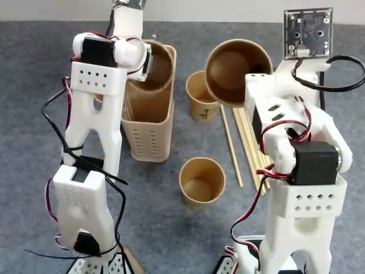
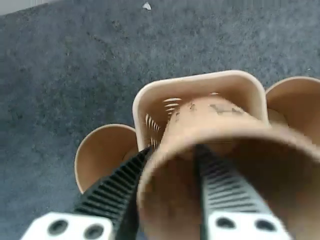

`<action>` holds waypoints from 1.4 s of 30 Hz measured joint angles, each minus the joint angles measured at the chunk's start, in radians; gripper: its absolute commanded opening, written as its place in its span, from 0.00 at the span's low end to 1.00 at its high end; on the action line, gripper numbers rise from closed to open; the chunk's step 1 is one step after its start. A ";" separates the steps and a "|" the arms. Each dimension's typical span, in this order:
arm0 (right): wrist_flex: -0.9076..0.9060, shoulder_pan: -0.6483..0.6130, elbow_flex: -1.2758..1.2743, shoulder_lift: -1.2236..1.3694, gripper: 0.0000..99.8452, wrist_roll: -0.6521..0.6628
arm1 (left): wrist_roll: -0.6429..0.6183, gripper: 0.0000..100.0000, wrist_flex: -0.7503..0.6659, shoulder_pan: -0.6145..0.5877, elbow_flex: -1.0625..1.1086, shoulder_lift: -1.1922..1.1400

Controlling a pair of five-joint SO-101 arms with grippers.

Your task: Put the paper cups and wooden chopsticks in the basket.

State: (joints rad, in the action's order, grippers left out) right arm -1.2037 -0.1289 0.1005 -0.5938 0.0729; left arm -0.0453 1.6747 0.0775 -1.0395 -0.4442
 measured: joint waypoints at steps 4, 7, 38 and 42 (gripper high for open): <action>0.029 -0.061 0.000 0.000 0.00 0.000 | 0.052 0.32 0.000 -0.002 -0.068 0.000; 0.087 -0.094 0.000 0.012 0.00 0.000 | 0.061 0.32 0.002 -0.040 -0.161 0.000; 0.354 -0.331 0.000 0.546 0.27 -0.127 | 0.063 0.32 0.008 -0.516 -0.308 -0.198; 0.354 -0.331 0.044 0.548 0.34 -0.115 | 0.063 0.32 0.008 -0.479 -0.259 -0.245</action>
State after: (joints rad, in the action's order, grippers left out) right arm -0.8493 -0.4603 0.1450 -0.0460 -0.0422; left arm 0.0176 1.6824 -0.4012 -1.2988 -0.6897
